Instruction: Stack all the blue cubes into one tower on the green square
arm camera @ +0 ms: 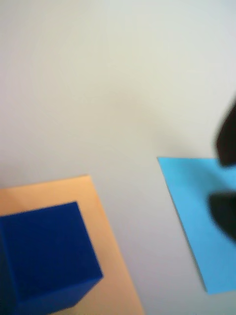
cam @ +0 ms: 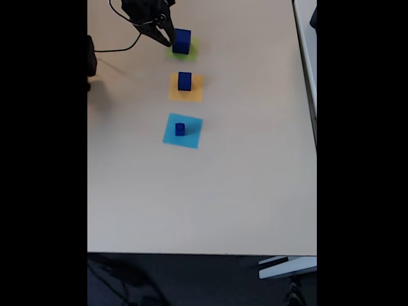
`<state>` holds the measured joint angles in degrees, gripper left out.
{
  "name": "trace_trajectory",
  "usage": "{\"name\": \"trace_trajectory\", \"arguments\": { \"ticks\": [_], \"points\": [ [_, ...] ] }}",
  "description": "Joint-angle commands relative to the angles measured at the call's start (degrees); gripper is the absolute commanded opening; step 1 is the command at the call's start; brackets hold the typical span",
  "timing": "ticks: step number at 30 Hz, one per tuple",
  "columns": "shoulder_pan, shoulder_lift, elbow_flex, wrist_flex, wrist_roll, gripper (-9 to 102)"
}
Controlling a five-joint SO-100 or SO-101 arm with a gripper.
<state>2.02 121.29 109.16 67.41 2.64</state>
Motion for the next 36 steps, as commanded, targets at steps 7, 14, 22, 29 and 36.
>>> {"name": "trace_trajectory", "arguments": {
  "ticks": [7, 14, 22, 29, 36],
  "points": [
    [5.4, -4.1, -13.3, 6.6, -6.5, 0],
    [11.2, -5.8, -17.2, 8.9, -11.4, 0],
    [16.3, -13.9, -28.9, 15.6, -12.7, 0],
    [19.2, -17.0, -31.0, 16.6, -10.7, 0],
    [20.7, -17.6, -30.7, 16.9, -8.8, 0]
  ]
}}
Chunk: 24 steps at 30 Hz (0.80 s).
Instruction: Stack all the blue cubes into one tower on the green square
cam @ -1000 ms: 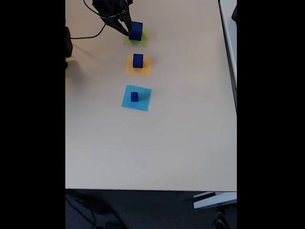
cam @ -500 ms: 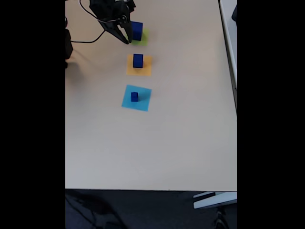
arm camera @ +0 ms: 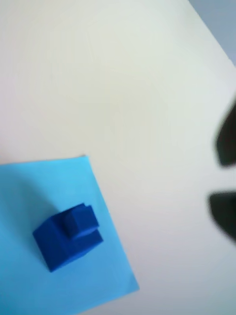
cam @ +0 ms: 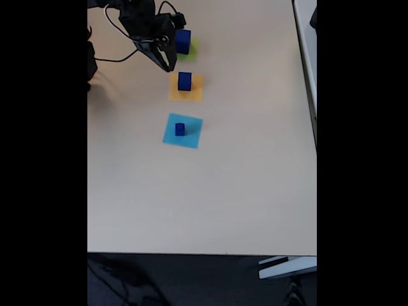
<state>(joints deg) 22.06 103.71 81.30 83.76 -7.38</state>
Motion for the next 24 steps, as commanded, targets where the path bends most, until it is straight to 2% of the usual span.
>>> {"name": "trace_trajectory", "arguments": {
  "ticks": [1, 3, 13, 24],
  "points": [
    [0.9, -0.4, -2.6, 0.6, 2.3, 0],
    [1.4, -1.7, -1.8, 0.8, 5.5, 0],
    [1.9, -7.1, -3.0, 0.0, 9.1, 0],
    [0.4, -8.8, -4.9, -1.8, 20.5, 0]
  ]
}}
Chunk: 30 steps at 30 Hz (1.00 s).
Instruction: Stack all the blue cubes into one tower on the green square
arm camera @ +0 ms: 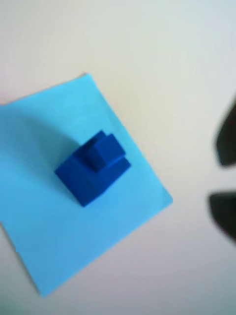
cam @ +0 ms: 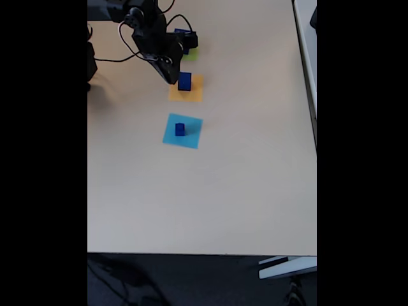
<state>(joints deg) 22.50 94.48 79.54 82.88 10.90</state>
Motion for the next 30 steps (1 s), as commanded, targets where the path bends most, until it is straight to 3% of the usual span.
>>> {"name": "trace_trajectory", "arguments": {
  "ticks": [1, 12, 30],
  "points": [
    [0.0, 0.4, -3.2, -1.0, 3.1, 0],
    [0.6, 0.4, -2.9, -1.0, 12.0, 0],
    [-0.1, 0.3, 1.6, -6.6, 12.6, 0]
  ]
}}
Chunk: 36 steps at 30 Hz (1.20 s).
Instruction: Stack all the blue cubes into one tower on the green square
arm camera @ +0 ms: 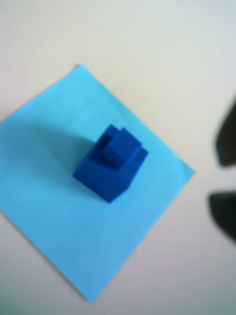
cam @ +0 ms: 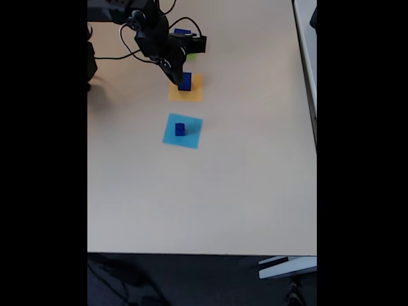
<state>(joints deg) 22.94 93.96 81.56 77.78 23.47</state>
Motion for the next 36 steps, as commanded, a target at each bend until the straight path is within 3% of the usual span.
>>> {"name": "trace_trajectory", "arguments": {
  "ticks": [1, 20, 36],
  "points": [
    [-0.4, 0.8, 0.1, -1.8, 0.4, 0],
    [-1.4, 0.4, 1.4, -1.7, 3.9, 6],
    [-6.8, 1.0, 2.1, 5.5, 21.2, 20]
  ]
}}
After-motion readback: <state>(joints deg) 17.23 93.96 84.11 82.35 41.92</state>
